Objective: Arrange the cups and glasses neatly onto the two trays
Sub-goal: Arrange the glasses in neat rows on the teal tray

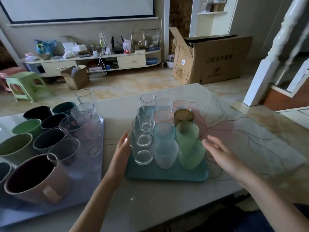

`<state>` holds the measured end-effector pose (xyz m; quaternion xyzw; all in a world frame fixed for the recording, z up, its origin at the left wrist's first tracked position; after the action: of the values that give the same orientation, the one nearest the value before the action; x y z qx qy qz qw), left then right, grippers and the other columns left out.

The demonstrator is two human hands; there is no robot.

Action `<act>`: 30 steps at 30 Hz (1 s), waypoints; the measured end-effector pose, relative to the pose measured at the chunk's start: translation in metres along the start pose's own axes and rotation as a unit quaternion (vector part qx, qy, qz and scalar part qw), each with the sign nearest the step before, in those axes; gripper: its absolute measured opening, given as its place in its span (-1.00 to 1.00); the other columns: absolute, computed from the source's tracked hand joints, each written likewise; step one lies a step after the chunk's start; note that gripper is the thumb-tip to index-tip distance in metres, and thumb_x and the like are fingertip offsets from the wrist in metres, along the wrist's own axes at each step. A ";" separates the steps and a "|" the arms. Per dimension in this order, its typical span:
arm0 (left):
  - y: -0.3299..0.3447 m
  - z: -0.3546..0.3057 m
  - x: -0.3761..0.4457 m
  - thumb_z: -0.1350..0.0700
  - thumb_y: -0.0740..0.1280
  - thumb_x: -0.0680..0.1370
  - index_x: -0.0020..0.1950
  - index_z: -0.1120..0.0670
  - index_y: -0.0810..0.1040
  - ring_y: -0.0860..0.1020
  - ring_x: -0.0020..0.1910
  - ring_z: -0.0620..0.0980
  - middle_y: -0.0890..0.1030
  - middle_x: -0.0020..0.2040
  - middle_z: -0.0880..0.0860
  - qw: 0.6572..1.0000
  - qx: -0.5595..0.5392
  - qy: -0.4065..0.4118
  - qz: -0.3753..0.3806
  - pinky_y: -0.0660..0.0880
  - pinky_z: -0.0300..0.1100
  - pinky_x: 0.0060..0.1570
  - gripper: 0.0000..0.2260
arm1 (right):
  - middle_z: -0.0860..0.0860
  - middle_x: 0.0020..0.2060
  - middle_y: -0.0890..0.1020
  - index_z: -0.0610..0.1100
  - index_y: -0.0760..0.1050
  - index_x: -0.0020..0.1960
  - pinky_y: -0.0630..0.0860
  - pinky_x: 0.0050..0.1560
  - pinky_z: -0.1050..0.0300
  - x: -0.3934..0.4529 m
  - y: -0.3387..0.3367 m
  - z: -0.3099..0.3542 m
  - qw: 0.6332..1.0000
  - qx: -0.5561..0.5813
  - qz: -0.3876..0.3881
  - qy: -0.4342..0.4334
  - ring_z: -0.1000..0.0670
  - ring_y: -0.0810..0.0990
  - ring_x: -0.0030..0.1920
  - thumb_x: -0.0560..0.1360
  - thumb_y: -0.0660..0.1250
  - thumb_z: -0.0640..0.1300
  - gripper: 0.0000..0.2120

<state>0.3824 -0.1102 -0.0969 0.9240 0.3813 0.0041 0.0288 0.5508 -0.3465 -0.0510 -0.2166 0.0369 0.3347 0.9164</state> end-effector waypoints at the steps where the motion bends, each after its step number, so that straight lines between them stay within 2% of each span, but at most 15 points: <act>1: 0.000 0.001 -0.008 -0.04 0.34 0.46 0.51 0.03 0.16 0.26 0.45 -0.04 0.29 0.47 0.00 1.000 -0.005 0.023 0.021 0.25 -0.28 0.34 -0.33 | 0.03 0.39 0.37 0.04 0.14 0.49 0.26 0.19 0.18 -0.004 0.004 0.003 1.000 -0.018 0.021 -0.007 0.04 0.38 0.30 0.55 0.14 0.15 -0.45; 2: 0.000 0.003 -0.011 -0.06 0.42 0.37 0.50 -0.01 0.16 0.30 0.41 -0.09 0.31 0.44 -0.05 0.999 -0.001 0.033 0.031 0.33 -0.29 0.27 -0.23 | 0.05 0.39 0.37 0.05 0.11 0.50 0.25 0.17 0.20 -0.007 0.008 0.005 0.998 -0.036 0.045 -0.011 0.08 0.37 0.25 0.53 0.16 0.17 -0.40; 4: -0.003 0.008 -0.013 -0.06 0.53 0.24 0.48 -0.05 0.18 0.34 0.39 -0.09 0.36 0.42 -0.06 0.996 0.067 0.055 0.031 0.37 -0.20 0.30 -0.11 | 0.09 0.41 0.34 0.09 0.07 0.50 0.28 0.25 0.15 -0.009 0.014 0.007 0.994 -0.078 0.074 -0.022 0.15 0.34 0.28 0.43 0.25 0.25 -0.27; 6: -0.004 0.009 -0.014 -0.04 0.52 0.23 0.44 -0.09 0.24 0.42 0.34 -0.07 0.46 0.34 -0.01 0.982 0.166 0.088 0.006 0.38 -0.11 0.34 -0.17 | 0.12 0.42 0.32 0.12 0.06 0.49 0.32 0.35 0.07 -0.008 0.016 0.005 0.990 -0.123 0.069 -0.031 0.08 0.38 0.35 0.36 0.35 0.26 -0.19; 8: -0.005 0.013 -0.012 0.00 0.53 0.26 0.42 -0.12 0.27 0.47 0.28 -0.08 0.50 0.29 -0.01 0.965 0.237 0.114 -0.024 0.41 -0.09 0.31 -0.22 | 0.12 0.38 0.36 0.13 0.08 0.47 0.38 0.34 0.02 -0.005 0.018 0.002 0.988 -0.140 0.052 -0.043 0.04 0.45 0.30 0.37 0.41 0.18 -0.21; 13: 0.000 0.006 -0.014 0.10 0.57 0.29 0.42 -0.01 0.31 0.47 0.17 -0.16 0.48 0.20 -0.13 0.944 0.293 0.134 -0.074 0.33 -0.35 0.11 -0.24 | 0.15 0.21 0.49 0.10 0.18 0.42 0.42 0.25 0.12 -0.001 0.019 0.000 0.989 -0.129 0.028 -0.058 0.06 0.52 0.20 0.39 0.45 0.07 -0.30; 17: 0.000 0.006 -0.015 0.14 0.55 0.32 0.33 0.09 0.41 0.51 0.15 -0.05 0.56 0.18 -0.04 0.938 0.300 0.142 -0.103 0.34 -0.33 0.07 -0.38 | 0.13 0.19 0.50 0.07 0.22 0.40 0.45 0.24 0.05 0.001 0.019 0.003 0.988 -0.135 0.017 -0.067 0.01 0.55 0.16 0.38 0.46 0.04 -0.32; 22: -0.003 0.009 -0.021 0.16 0.54 0.33 0.33 0.11 0.40 0.48 0.21 0.01 0.51 0.18 -0.04 0.940 0.291 0.148 -0.101 0.36 -0.18 0.21 -0.39 | 0.11 0.22 0.49 0.07 0.21 0.41 0.46 0.22 0.02 0.002 0.020 0.003 0.987 -0.148 0.015 -0.066 0.00 0.55 0.13 0.37 0.46 0.07 -0.30; 25: -0.002 0.009 -0.023 0.03 0.51 0.30 0.33 0.11 0.39 0.48 0.22 0.02 0.50 0.18 -0.04 0.944 0.283 0.143 -0.094 0.36 -0.17 0.23 -0.36 | 0.12 0.16 0.50 0.08 0.23 0.38 0.47 0.17 0.08 0.002 0.020 0.003 0.987 -0.144 0.011 -0.063 0.01 0.56 0.08 0.38 0.46 0.04 -0.34; 30: -0.003 0.009 -0.028 -0.21 0.37 0.24 0.32 0.09 0.39 0.48 0.21 -0.01 0.51 0.17 -0.04 0.946 0.277 0.137 -0.098 0.39 -0.10 0.26 -0.28 | 0.11 0.17 0.53 0.09 0.24 0.36 0.48 0.18 0.05 0.004 0.020 0.001 0.988 -0.141 0.007 -0.060 0.01 0.58 0.07 0.36 0.48 0.06 -0.34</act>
<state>0.3609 -0.1287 -0.1052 0.8440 0.4566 0.0222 -0.2806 0.5414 -0.3300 -0.0581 -0.3229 -0.0646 0.3558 0.8746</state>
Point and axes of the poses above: each hand's wrist, its own x-axis towards the middle knuckle, its own y-axis out of the palm, z = x × y, the point moved 6 cm from there along x, towards the middle knuckle
